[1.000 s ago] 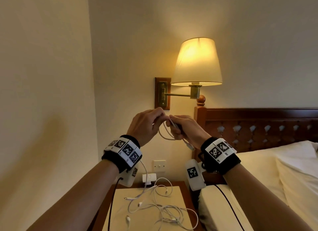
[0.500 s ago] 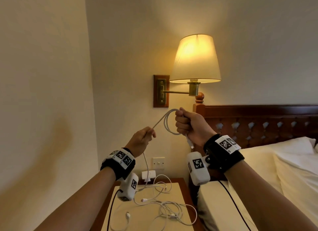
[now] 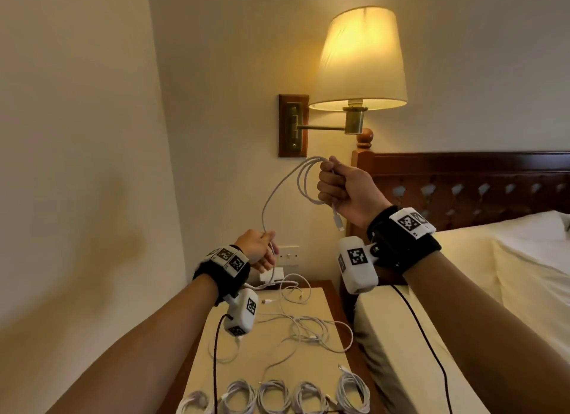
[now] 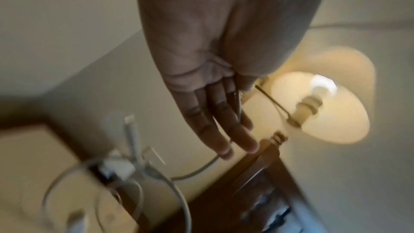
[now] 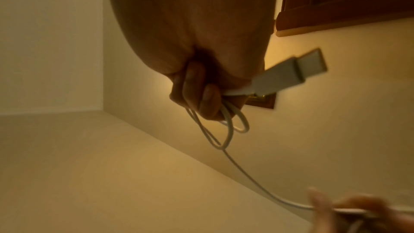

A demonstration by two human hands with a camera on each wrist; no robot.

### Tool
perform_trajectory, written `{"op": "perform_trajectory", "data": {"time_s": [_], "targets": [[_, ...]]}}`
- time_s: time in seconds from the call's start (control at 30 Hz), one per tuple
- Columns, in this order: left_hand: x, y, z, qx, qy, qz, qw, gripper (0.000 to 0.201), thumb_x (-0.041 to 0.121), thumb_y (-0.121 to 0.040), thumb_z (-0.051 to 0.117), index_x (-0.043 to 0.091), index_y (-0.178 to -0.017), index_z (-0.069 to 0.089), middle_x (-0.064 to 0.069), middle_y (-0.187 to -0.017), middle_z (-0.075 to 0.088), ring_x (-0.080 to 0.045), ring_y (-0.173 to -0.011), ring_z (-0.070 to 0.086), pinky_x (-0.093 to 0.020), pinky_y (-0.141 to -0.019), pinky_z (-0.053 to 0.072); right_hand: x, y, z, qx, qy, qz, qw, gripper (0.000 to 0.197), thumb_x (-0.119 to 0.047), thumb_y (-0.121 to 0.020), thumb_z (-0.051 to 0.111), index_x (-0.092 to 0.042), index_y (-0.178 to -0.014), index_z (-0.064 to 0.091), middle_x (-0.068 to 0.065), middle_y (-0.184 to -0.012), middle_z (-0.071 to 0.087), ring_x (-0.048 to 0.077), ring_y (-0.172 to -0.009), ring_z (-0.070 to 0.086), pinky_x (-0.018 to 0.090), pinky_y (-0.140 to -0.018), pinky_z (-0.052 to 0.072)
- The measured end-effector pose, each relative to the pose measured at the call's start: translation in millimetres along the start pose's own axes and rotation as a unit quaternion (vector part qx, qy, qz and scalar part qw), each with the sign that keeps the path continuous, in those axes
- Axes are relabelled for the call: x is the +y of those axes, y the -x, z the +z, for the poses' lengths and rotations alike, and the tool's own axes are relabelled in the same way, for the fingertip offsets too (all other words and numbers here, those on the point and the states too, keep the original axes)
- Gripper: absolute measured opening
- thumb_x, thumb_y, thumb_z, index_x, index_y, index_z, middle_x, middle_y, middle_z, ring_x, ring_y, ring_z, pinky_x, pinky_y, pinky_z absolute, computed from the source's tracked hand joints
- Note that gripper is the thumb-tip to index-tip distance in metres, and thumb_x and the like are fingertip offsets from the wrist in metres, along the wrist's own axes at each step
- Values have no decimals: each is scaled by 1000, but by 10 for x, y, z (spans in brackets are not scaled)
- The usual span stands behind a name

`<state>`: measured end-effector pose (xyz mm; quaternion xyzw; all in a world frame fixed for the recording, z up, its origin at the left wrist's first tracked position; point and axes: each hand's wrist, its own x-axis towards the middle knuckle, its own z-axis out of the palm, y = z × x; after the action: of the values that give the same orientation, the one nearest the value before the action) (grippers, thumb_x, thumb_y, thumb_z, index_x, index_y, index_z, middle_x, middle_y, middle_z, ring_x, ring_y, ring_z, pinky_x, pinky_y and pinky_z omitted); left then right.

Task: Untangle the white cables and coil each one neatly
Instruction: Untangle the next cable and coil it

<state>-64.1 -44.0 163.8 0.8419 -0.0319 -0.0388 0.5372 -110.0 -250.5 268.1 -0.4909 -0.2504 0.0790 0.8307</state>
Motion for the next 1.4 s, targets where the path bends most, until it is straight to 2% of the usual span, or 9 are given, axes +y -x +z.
{"op": "perform_trajectory", "data": {"time_s": [0.13,0.33,0.53,0.6,0.7,0.9,1.03,1.2,1.4], "targets": [[-73,35,-36,-17,325,-15,946,49,40,-104,31,4,-91,61,-14,-74,69,-28,-78,68,-39,-70,53,214,41,-29,8,21,23,999,36,-27,-107,25,-16,-79,46,-8,-53,27,6,-43,21,23,-47,16],[-12,16,-140,37,384,35,922,31,35,-99,50,10,-81,49,-9,-67,55,-31,-89,69,-43,-85,54,470,17,-164,26,28,43,998,36,-27,-107,26,-16,-77,43,-9,-50,27,5,-39,22,24,-48,11],[-88,65,-159,-12,306,35,951,46,-13,-86,59,11,-113,31,-37,-114,59,-38,-93,70,-44,-79,59,448,1,-177,43,5,32,999,37,-26,-107,24,-16,-77,44,-9,-49,28,5,-38,23,24,-48,12],[-97,70,-164,-15,268,12,963,49,-8,-92,53,16,-125,27,-32,-119,54,-40,-94,69,-52,-85,56,426,-7,-181,50,0,25,998,38,-26,-107,24,-16,-77,44,-9,-49,28,5,-38,23,23,-46,14],[-75,74,-173,-8,287,13,958,29,-1,-98,45,21,-109,28,-28,-110,56,-46,-93,68,-55,-80,57,429,-25,-206,54,0,24,998,38,-25,-107,24,-16,-78,44,-9,-50,27,5,-39,22,22,-44,16],[47,25,-180,84,137,77,984,26,-4,-92,56,11,-84,37,-20,-82,58,-30,-68,69,-38,-57,59,569,-12,-268,64,15,37,997,37,-24,-107,24,-15,-77,45,-8,-51,28,6,-40,22,23,-45,14],[148,31,-229,87,45,69,993,20,-2,-85,68,5,-94,52,-25,-83,68,-34,-73,72,-44,-72,60,620,12,-296,73,25,39,996,37,-26,-107,25,-16,-77,45,-8,-52,28,6,-40,23,23,-45,16],[246,-26,-309,135,-11,27,990,34,23,-79,79,5,-98,57,-21,-97,70,-29,-86,71,-41,-82,58,570,10,-260,90,26,35,995,35,-24,-107,29,-14,-79,48,-5,-54,34,9,-45,33,22,-49,33],[313,11,-336,213,-19,77,974,97,39,-70,84,5,-143,30,-12,-128,58,-27,-121,53,-36,-97,41,458,-12,-186,101,27,26,994,33,-25,-106,33,-13,-80,49,-4,-53,45,9,-45,44,22,-52,39]]}}
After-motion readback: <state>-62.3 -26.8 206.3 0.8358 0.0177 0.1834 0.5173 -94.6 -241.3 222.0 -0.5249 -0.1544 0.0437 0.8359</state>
